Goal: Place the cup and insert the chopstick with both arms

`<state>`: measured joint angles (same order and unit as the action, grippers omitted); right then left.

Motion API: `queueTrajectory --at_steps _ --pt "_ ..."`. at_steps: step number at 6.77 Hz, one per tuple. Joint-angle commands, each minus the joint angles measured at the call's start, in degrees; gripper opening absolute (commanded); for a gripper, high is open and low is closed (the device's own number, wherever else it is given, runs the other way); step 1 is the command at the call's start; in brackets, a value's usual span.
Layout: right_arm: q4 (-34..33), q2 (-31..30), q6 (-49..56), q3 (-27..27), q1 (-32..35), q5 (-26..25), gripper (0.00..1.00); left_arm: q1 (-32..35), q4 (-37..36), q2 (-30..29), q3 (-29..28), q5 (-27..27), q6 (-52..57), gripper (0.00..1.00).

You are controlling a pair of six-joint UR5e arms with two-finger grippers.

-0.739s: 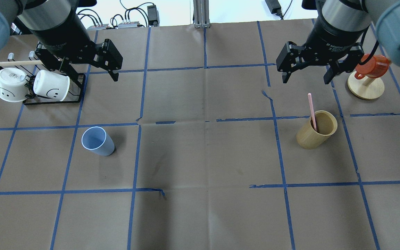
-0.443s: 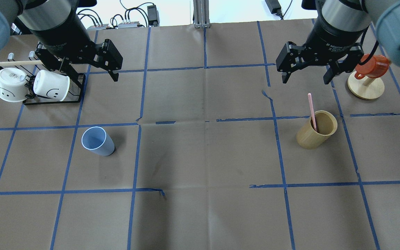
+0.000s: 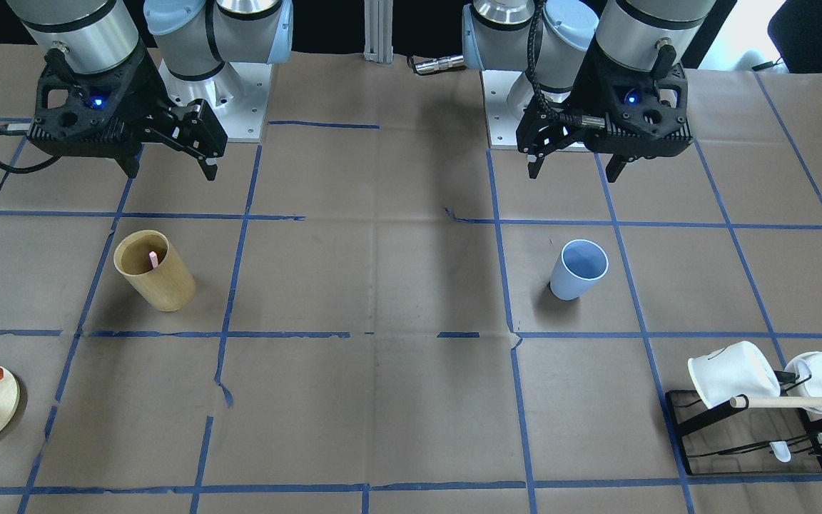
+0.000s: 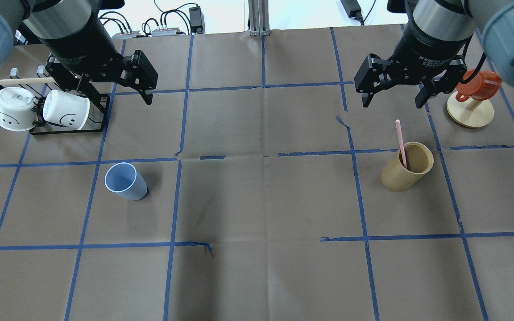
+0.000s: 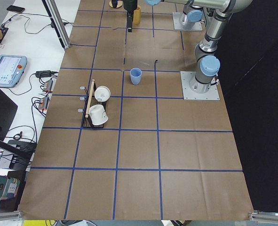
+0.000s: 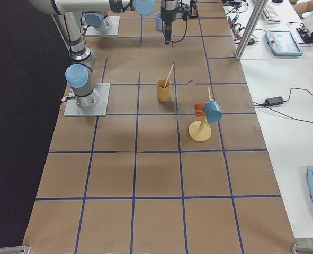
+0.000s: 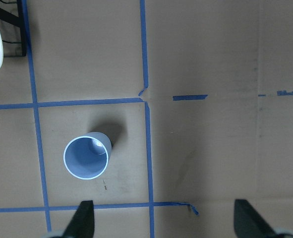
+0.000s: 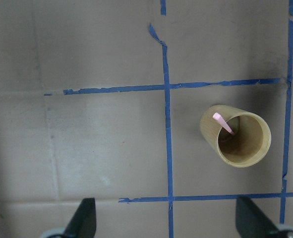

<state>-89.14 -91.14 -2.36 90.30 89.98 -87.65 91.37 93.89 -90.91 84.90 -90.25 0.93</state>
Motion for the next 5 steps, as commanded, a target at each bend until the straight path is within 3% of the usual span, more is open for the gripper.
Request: queueTrajectory --at_steps 1,5 --pt "-0.2 0.4 3.6 0.5 -0.1 -0.1 1.00 -0.1 0.1 -0.6 0.0 -0.3 0.6 1.00" --pt "-0.1 1.7 7.5 1.8 -1.3 -2.1 1.00 -0.1 0.0 0.5 1.3 -0.4 0.7 1.00"
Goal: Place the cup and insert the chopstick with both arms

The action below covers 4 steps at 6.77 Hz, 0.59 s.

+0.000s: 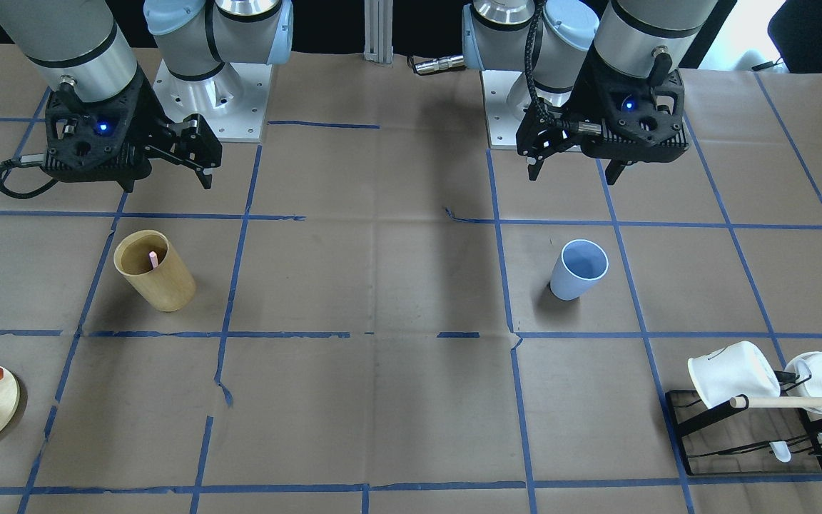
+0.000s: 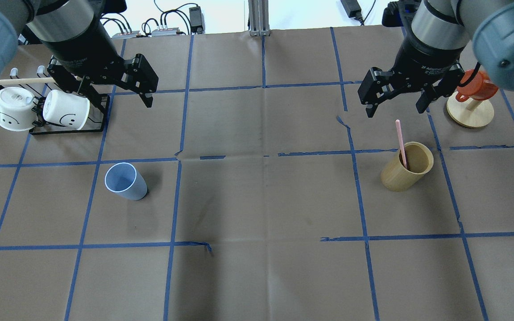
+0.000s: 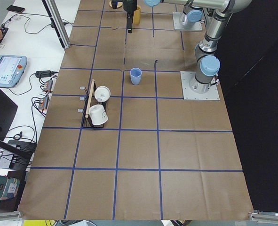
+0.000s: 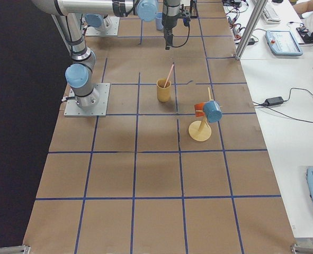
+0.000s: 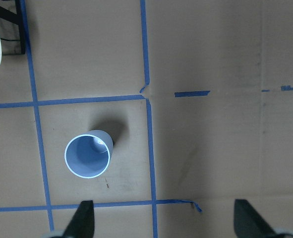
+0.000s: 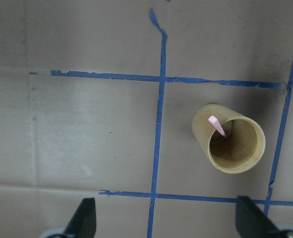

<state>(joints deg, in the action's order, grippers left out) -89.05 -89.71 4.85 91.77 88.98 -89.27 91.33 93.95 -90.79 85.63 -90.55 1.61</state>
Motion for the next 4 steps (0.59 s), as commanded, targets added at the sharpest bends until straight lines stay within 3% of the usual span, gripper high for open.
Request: queueTrajectory --at_steps 1,4 --pt "-0.2 1.1 1.0 0.5 -0.4 -0.6 1.00 0.0 -0.2 0.3 0.7 -0.1 0.1 1.00" --pt "-0.2 1.1 1.1 1.0 -0.5 -2.9 1.00 -0.4 -0.6 0.8 0.8 0.2 -0.1 1.00"
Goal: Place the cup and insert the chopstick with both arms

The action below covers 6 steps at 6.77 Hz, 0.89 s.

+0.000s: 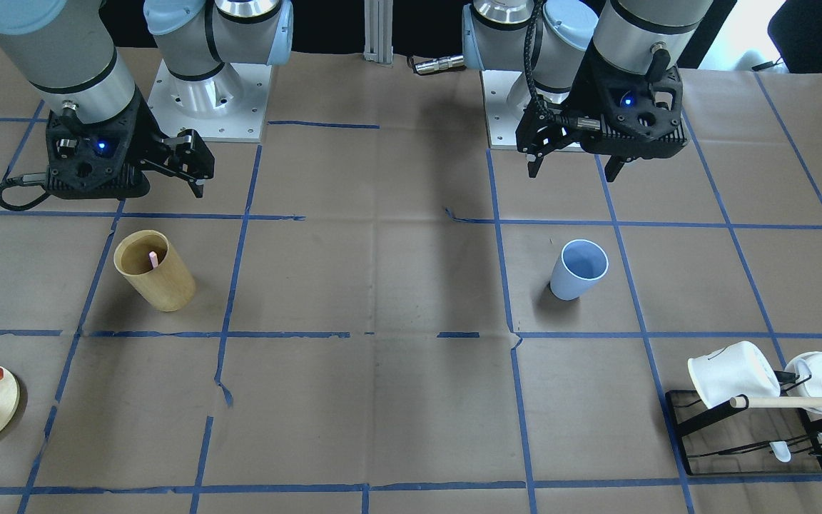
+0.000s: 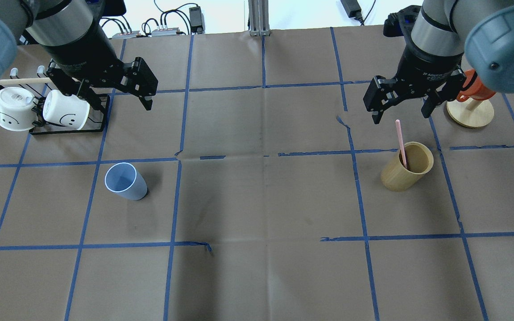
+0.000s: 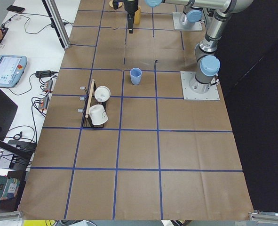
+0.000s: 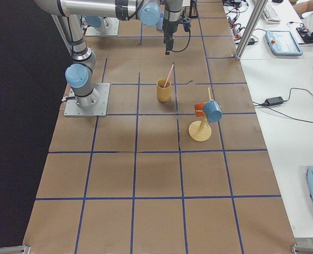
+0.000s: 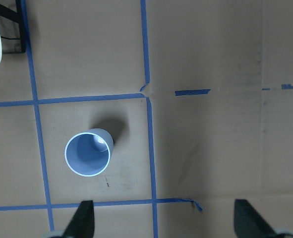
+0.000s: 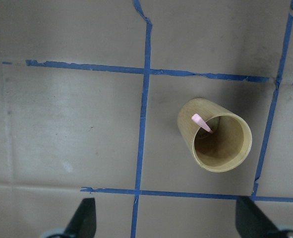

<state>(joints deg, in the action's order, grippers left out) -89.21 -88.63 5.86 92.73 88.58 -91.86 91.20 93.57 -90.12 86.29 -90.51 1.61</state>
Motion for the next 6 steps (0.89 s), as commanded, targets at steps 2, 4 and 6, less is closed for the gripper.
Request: queueTrajectory --at_steps 2,4,6 --pt "0.4 0.4 0.3 0.3 -0.9 -0.2 1.00 -6.8 3.1 0.8 0.1 0.1 0.8 1.00" --pt "-0.2 2.7 0.6 0.6 -0.9 -2.2 1.00 -15.3 4.7 1.3 4.0 0.3 7.3 1.00" --pt "-3.0 7.9 1.5 0.1 -0.9 -6.9 1.00 -17.8 -0.9 1.8 10.8 0.2 11.8 1.00"
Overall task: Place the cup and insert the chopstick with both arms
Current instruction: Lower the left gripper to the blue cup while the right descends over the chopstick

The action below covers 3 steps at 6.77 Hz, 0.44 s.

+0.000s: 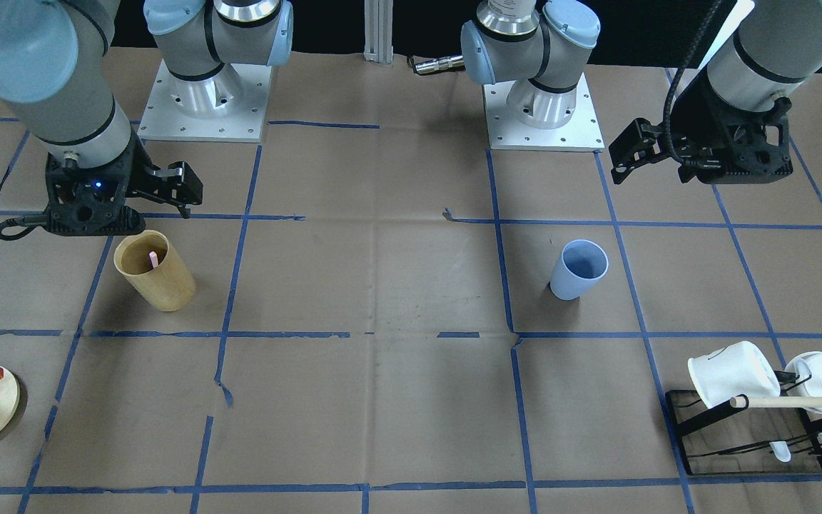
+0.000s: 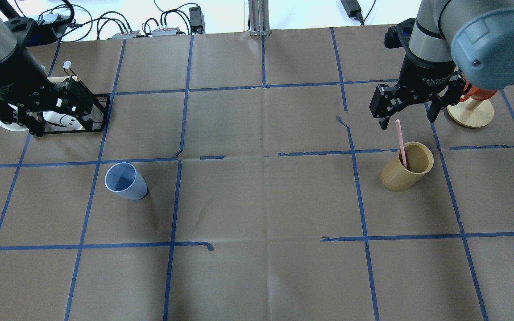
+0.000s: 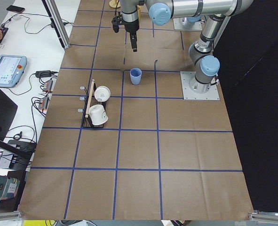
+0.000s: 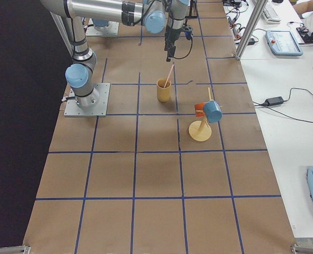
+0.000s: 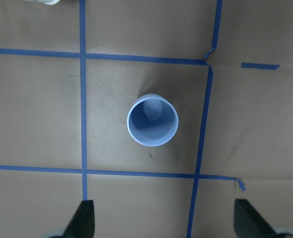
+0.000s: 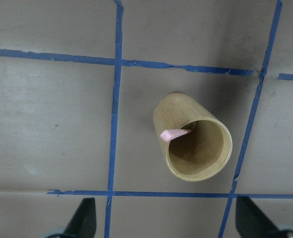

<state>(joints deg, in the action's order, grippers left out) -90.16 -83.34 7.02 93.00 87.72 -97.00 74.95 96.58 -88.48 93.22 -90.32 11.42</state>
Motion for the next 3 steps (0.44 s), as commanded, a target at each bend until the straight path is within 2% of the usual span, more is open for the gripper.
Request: queueTrajectory --at_steps 1,3 --pt "-5.0 4.0 0.6 0.3 0.0 -1.5 1.00 -1.7 -10.9 -0.6 6.9 0.1 2.6 1.00" --pt "-7.8 7.9 1.6 -1.4 0.0 -1.4 1.00 -1.9 -21.1 -1.2 15.2 -0.1 4.7 1.00"
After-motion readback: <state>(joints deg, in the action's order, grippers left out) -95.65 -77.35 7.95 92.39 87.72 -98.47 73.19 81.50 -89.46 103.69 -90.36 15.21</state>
